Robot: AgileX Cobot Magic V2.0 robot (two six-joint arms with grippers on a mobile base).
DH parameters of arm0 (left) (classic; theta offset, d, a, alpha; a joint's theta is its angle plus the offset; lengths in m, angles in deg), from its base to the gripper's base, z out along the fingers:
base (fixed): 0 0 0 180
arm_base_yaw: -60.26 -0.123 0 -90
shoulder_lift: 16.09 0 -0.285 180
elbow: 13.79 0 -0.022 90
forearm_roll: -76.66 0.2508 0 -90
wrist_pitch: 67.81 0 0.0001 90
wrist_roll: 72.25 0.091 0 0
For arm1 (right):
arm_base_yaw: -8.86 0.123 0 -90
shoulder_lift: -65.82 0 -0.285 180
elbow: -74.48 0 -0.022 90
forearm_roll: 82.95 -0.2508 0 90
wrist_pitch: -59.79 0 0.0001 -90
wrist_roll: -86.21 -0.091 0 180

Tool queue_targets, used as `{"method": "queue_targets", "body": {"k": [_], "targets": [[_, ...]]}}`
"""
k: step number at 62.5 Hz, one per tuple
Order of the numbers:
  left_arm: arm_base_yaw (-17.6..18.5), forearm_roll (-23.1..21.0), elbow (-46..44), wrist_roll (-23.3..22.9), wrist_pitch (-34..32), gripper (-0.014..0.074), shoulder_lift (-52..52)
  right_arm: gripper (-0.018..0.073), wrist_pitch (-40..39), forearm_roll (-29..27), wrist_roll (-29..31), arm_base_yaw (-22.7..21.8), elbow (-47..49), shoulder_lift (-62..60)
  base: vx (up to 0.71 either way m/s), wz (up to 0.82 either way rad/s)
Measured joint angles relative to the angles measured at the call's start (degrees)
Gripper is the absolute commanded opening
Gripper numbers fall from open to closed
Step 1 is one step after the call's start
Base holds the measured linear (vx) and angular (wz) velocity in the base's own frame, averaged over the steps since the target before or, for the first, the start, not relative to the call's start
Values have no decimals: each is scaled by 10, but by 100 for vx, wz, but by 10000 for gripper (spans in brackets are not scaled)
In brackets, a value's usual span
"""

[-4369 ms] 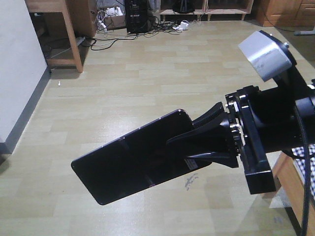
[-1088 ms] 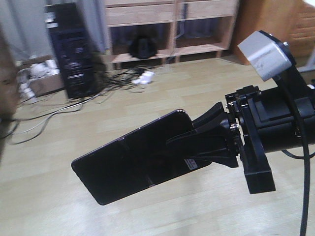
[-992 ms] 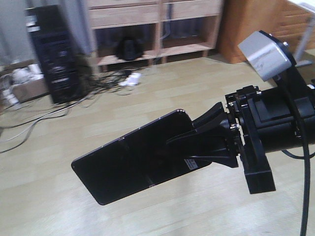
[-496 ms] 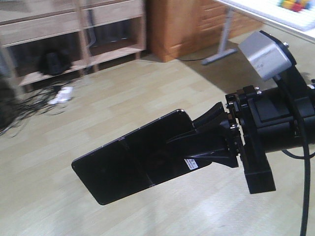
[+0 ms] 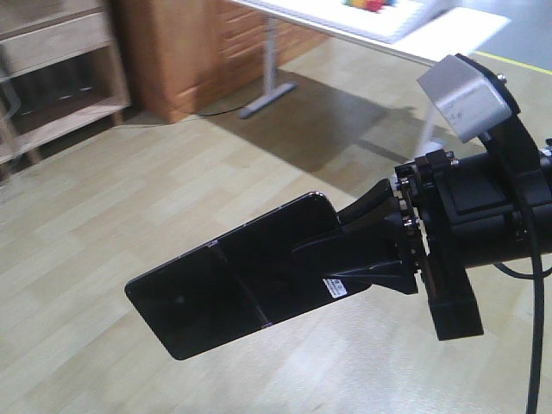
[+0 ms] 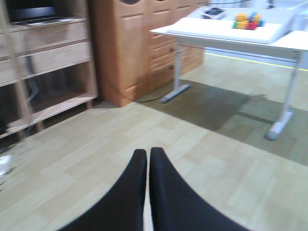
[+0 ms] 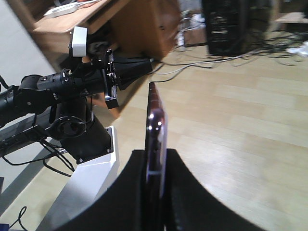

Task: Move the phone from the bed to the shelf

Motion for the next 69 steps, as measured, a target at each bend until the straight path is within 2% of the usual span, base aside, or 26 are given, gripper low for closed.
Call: {"method": "queue_targets", "body": {"k": [69], "targets": [[0,0,0,0,0,1,0,-4,0,0,0,0,0,0,19,-54]]}}
